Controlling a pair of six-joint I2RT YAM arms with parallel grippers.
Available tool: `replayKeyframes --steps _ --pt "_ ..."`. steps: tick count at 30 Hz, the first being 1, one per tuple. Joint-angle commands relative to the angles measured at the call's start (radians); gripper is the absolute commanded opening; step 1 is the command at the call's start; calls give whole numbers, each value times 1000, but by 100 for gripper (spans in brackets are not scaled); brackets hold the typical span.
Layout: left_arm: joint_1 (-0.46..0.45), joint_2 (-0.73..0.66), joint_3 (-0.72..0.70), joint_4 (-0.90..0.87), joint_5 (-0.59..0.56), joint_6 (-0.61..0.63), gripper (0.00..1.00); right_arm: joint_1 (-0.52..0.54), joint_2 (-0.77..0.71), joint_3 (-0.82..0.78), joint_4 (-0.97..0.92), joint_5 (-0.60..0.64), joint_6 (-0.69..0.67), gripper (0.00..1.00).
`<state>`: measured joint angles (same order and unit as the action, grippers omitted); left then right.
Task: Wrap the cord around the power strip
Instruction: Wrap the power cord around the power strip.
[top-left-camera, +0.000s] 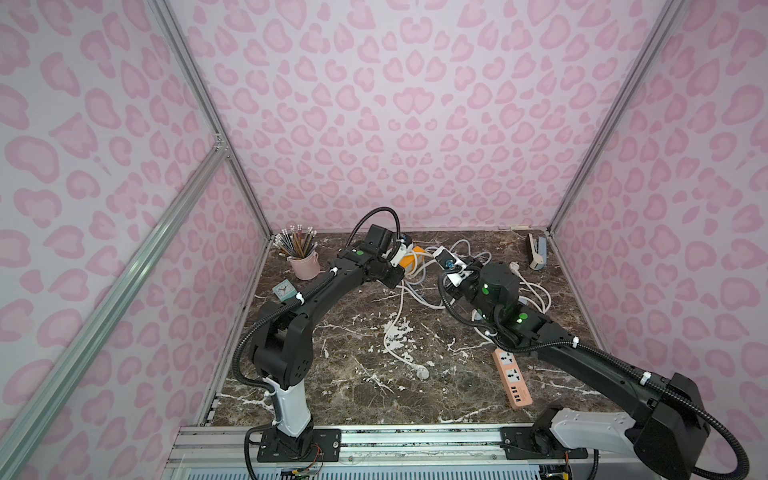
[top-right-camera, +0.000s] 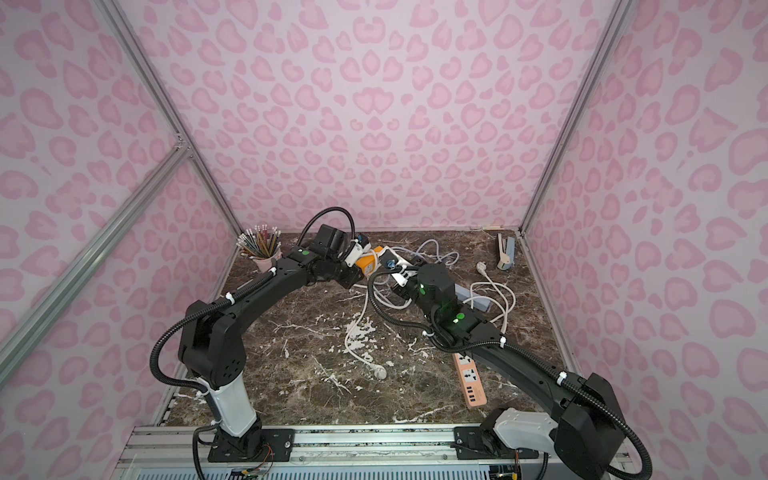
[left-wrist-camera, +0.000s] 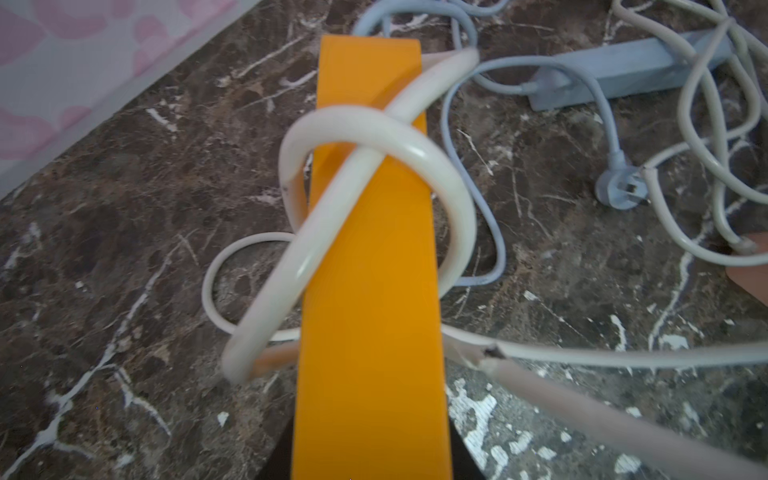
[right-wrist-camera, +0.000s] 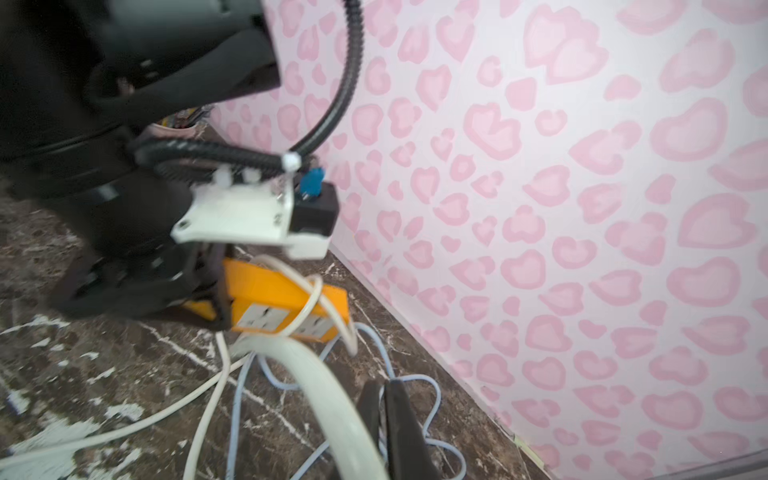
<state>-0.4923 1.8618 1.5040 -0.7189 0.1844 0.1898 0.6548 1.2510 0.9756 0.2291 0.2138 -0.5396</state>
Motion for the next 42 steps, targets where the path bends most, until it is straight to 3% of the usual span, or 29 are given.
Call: replayKeyframes --steps 1,7,11,14,18,22,26,30,35,42 --pt "-39 -28 -28 -72 77 78 3 -43 49 104 -14 -121 4 0" --pt "-116 -184 -124 -63 367 166 3 -208 175 275 -162 -351 110 0" --pt "-152 -234 -119 -84 346 160 3 -248 307 439 -374 -405 79 0" --pt "-152 -256 -104 -104 356 164 3 -277 359 463 -379 -413 130 0" --pt "-152 -292 -87 -81 531 177 3 -336 382 423 -281 -580 225 0" --pt "-141 -342 -88 -16 677 162 3 -401 393 340 -156 -782 350 16" --pt "-120 -371 -83 61 733 92 3 -438 415 267 -1 -897 491 31" --pt "-114 -389 -82 143 731 13 3 -435 436 186 182 -882 654 43" --pt "-98 -409 -78 246 718 -83 3 -399 456 43 399 -696 850 58" --pt "-51 -434 -97 391 659 -215 3 -333 483 -109 511 -444 970 58"
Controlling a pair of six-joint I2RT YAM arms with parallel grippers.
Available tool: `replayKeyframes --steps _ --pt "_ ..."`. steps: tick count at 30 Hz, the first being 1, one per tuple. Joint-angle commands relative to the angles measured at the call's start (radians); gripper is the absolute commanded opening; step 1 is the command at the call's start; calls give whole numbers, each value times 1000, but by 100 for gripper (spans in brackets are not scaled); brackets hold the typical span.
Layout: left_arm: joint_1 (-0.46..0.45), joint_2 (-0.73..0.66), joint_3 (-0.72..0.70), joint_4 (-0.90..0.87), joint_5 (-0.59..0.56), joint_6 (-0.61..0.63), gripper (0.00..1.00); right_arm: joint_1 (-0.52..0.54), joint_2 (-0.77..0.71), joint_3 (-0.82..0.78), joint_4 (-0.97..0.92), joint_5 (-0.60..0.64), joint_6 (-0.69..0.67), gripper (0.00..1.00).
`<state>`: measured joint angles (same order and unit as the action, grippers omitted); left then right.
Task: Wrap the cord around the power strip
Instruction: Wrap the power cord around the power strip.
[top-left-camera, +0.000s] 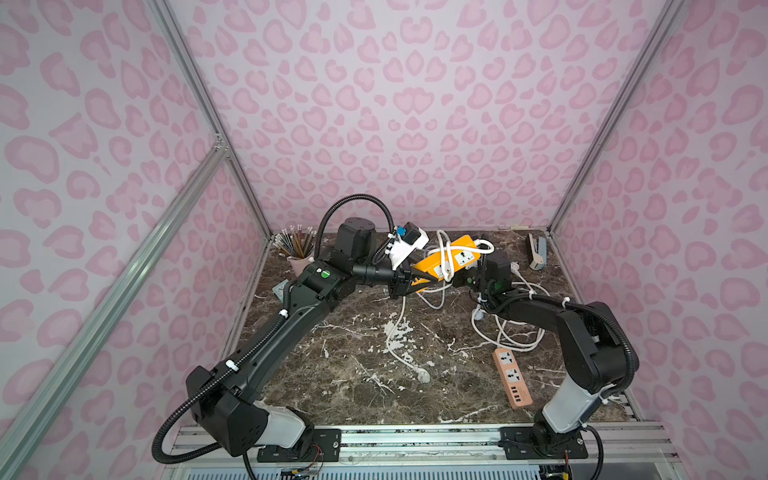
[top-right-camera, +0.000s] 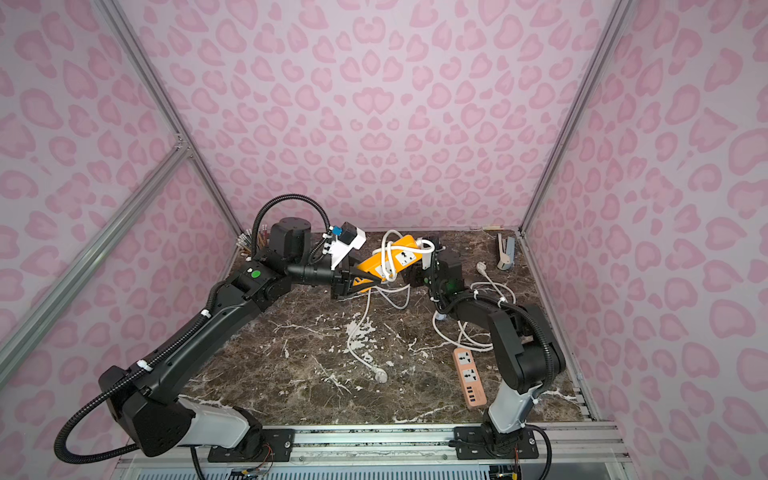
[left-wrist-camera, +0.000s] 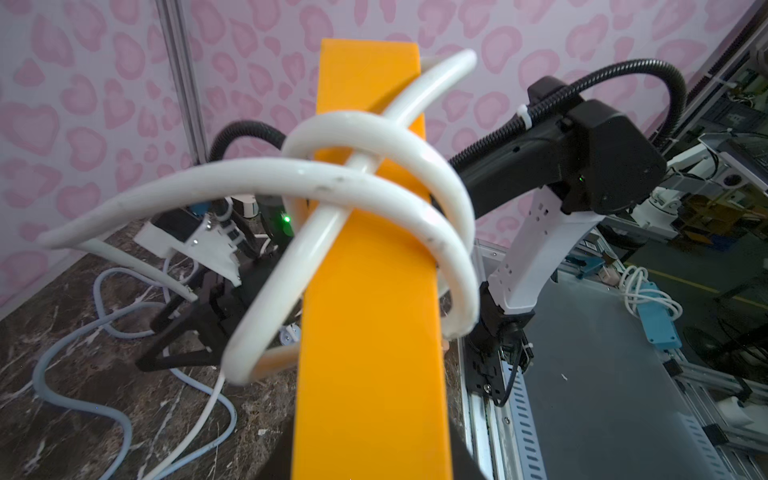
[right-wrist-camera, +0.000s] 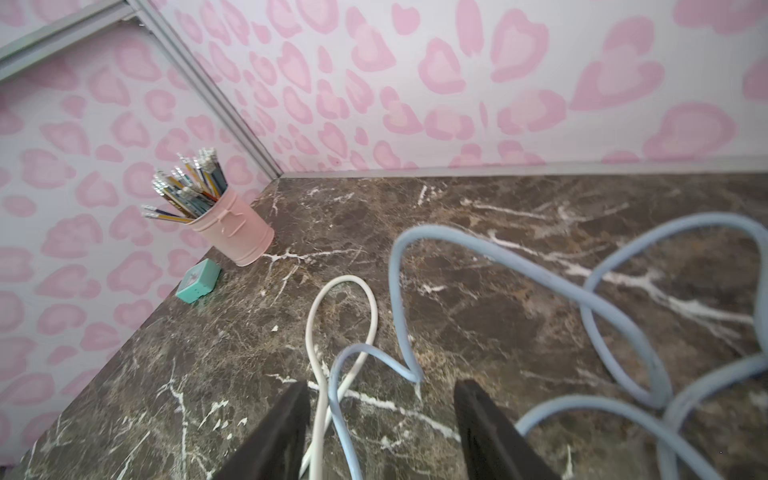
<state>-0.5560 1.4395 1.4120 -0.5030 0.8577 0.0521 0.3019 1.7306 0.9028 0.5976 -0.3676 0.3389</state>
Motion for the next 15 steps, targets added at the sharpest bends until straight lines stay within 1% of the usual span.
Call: replayKeyframes --steps 1,4,5,8,10,12,13,15 --pt "23 -14 -12 207 -21 -106 3 35 6 -56 163 153 98 55" --pt "49 -22 -38 324 -35 -206 3 80 8 -84 181 226 101 32" --pt "59 -22 -42 352 -39 -237 3 97 4 -93 188 256 96 23" --pt "98 -20 -35 378 -85 -289 3 132 -10 -102 167 335 61 7" --pt "157 -10 -12 333 -143 -302 3 153 -19 -95 97 389 7 1" --pt "236 14 20 249 -227 -298 3 169 -42 -77 -17 436 -54 0" --pt "272 30 47 188 -305 -269 3 180 -59 -77 -58 460 -94 0" --pt "309 64 87 74 -521 -206 3 207 -109 -89 -107 509 -182 0"
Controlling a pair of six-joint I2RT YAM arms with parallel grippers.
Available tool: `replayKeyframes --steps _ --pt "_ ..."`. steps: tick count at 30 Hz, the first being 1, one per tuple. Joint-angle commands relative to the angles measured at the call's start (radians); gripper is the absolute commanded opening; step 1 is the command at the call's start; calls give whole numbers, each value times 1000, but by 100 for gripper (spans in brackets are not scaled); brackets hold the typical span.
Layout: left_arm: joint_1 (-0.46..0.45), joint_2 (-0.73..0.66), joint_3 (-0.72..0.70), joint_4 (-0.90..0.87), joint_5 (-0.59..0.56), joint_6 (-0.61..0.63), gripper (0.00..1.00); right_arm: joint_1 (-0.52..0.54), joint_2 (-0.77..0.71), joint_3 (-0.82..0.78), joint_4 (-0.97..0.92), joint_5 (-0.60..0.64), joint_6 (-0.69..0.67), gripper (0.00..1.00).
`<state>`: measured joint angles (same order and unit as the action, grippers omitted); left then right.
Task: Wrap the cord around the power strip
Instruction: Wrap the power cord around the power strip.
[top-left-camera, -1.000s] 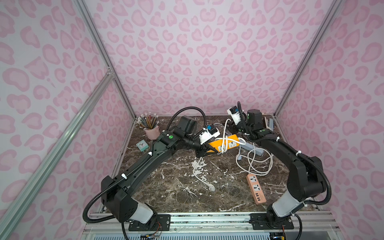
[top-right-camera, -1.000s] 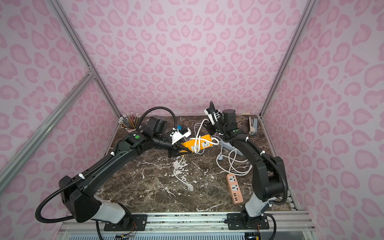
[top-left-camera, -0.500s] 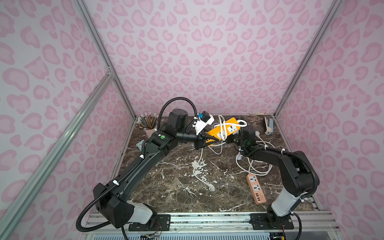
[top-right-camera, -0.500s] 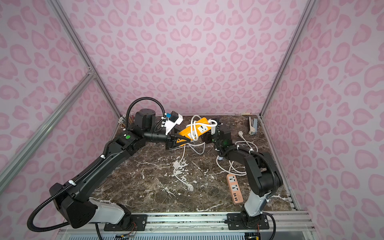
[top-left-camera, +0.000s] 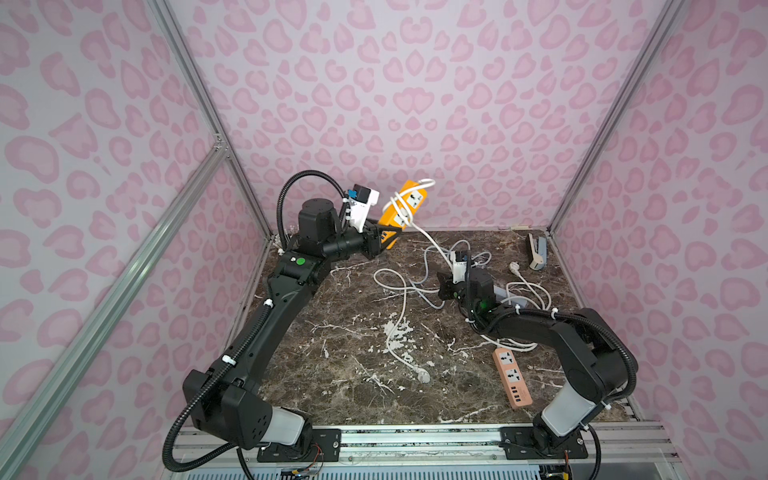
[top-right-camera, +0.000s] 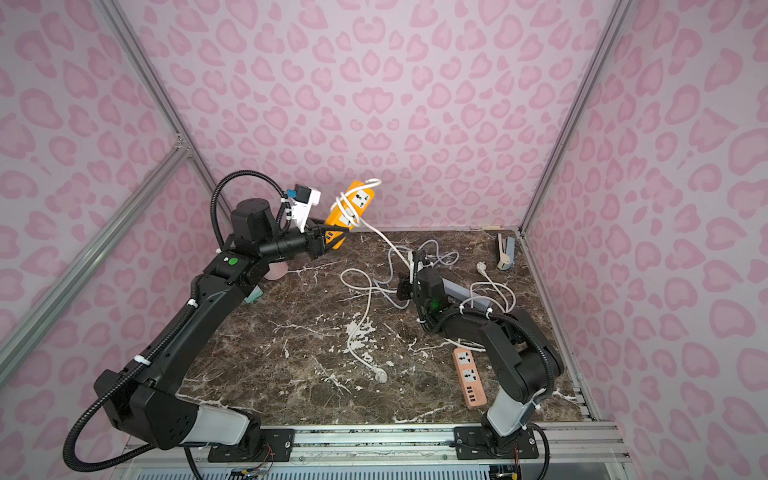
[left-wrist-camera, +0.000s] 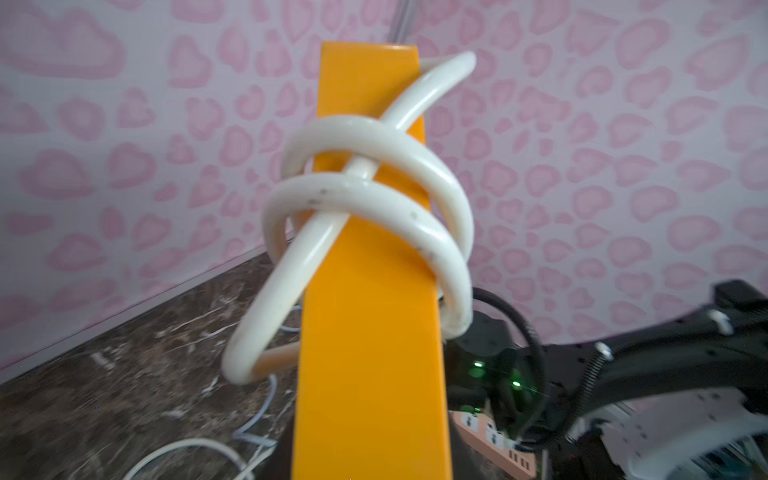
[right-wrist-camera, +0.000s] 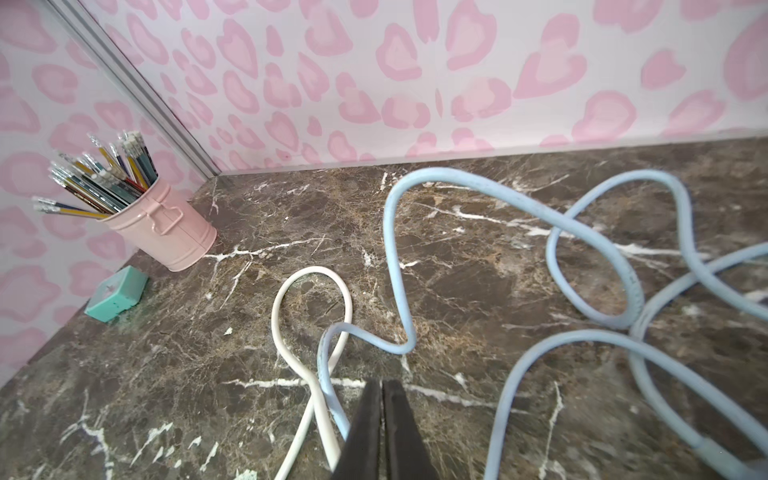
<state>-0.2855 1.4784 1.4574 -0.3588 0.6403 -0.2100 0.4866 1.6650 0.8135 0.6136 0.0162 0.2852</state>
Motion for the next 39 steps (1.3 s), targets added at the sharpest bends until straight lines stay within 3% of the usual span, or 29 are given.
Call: replayKeyframes --steps 1,5,10,14,18,24,30,35,39 --pt "52 44 51 -106 -408 86 3 42 -76 -8 -142 148 -185 0" --pt "65 126 65 -176 -640 177 3 162 -198 -17 -193 250 -465 0" --pt "56 201 51 -193 -694 215 3 291 -337 -7 -232 259 -809 0" --pt "-29 275 75 -318 -703 333 3 284 -378 113 -319 238 -900 0" --pt "-133 305 42 -399 -652 416 3 227 -370 248 -395 133 -887 0" --pt "-212 221 -44 -440 -406 456 3 54 -273 411 -540 -23 -871 0" --pt "-330 97 -117 -480 35 555 3 -59 -148 519 -578 -187 -850 0" --pt "-337 35 -105 -486 184 584 3 -163 -33 607 -608 -380 -757 0" --pt "-307 -10 -90 -410 299 536 3 -242 -6 528 -470 -606 -568 5"
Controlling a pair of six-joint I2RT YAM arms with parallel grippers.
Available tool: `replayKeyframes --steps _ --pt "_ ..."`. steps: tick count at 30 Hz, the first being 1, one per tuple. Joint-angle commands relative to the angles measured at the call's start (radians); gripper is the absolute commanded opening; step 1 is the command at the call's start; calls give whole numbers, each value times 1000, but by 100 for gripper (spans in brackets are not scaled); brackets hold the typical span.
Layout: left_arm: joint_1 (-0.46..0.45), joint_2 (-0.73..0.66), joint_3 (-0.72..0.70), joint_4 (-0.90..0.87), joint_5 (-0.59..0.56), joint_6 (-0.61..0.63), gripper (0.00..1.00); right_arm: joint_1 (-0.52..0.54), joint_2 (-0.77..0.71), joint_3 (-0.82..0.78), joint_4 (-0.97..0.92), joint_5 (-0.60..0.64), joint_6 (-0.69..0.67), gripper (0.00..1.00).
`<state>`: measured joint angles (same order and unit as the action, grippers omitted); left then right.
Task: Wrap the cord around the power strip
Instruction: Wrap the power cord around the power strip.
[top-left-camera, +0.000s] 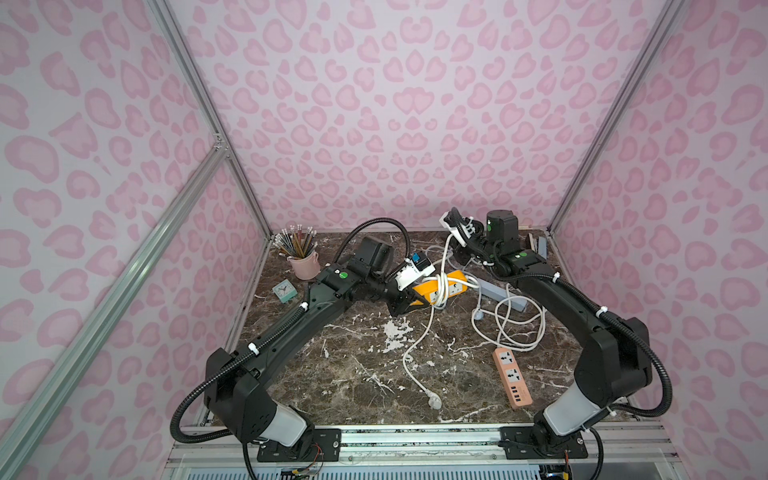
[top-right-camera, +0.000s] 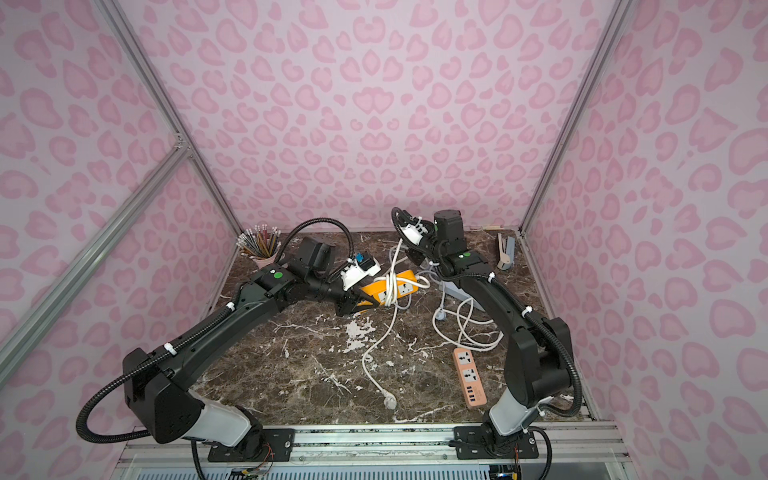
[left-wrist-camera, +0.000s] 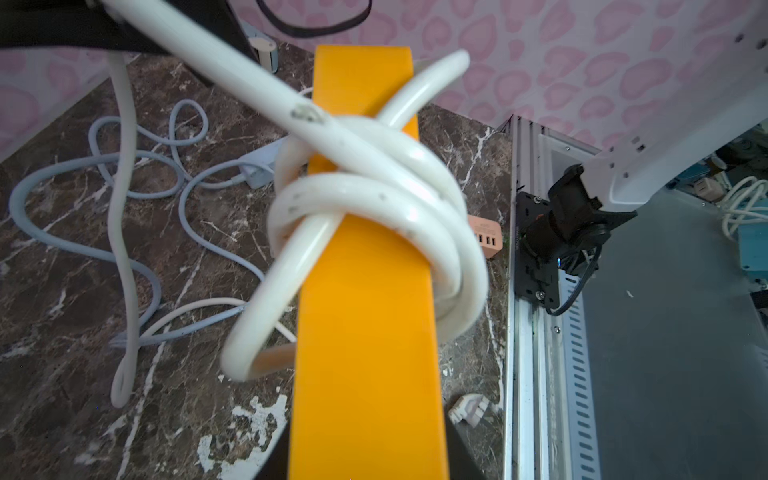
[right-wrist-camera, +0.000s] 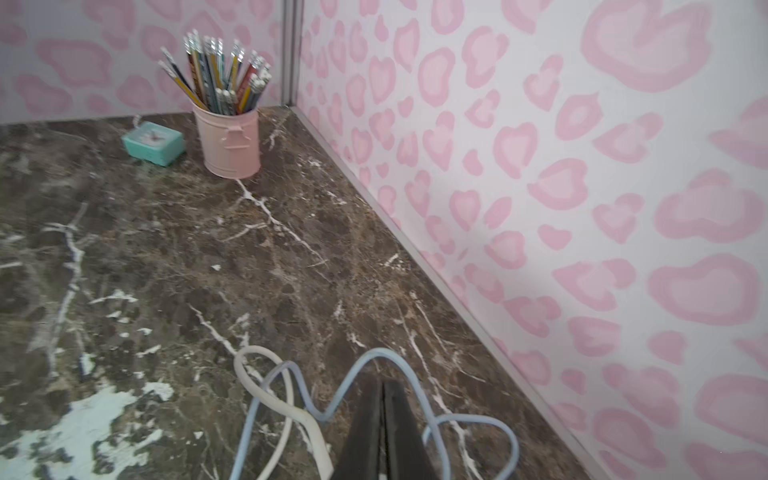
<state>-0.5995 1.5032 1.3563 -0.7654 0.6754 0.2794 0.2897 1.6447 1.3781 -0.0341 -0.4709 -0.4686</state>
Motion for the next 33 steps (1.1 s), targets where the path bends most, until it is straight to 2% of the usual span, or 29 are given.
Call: replayKeyframes --steps 1,5,7,12,15,18,22,24,26,29,33 --pt "17 -51 8 35 290 22 3 -59 16 -80 247 -168 244 11" --pt "40 -90 12 158 326 -72 3 -65 27 -201 505 -197 461 33" --pt "43 -90 27 192 324 -106 3 -56 48 -226 580 -190 534 38" --pt "51 -76 77 168 298 -99 3 8 127 -205 631 -34 659 41" --pt "65 -84 83 228 278 -160 3 61 175 -204 655 110 720 44" --pt "87 -122 50 367 280 -262 3 101 220 -220 711 210 789 44" --pt "149 -158 7 553 306 -384 3 147 270 -220 752 294 817 39" --pt "188 -168 -11 634 293 -450 3 166 287 -226 763 301 823 30" --pt "222 -172 -29 704 268 -510 3 183 287 -246 768 297 822 25" --pt "267 -165 -52 801 197 -609 3 206 260 -299 756 296 800 14" --pt "327 -123 -36 769 39 -645 3 245 164 -376 659 318 696 2"
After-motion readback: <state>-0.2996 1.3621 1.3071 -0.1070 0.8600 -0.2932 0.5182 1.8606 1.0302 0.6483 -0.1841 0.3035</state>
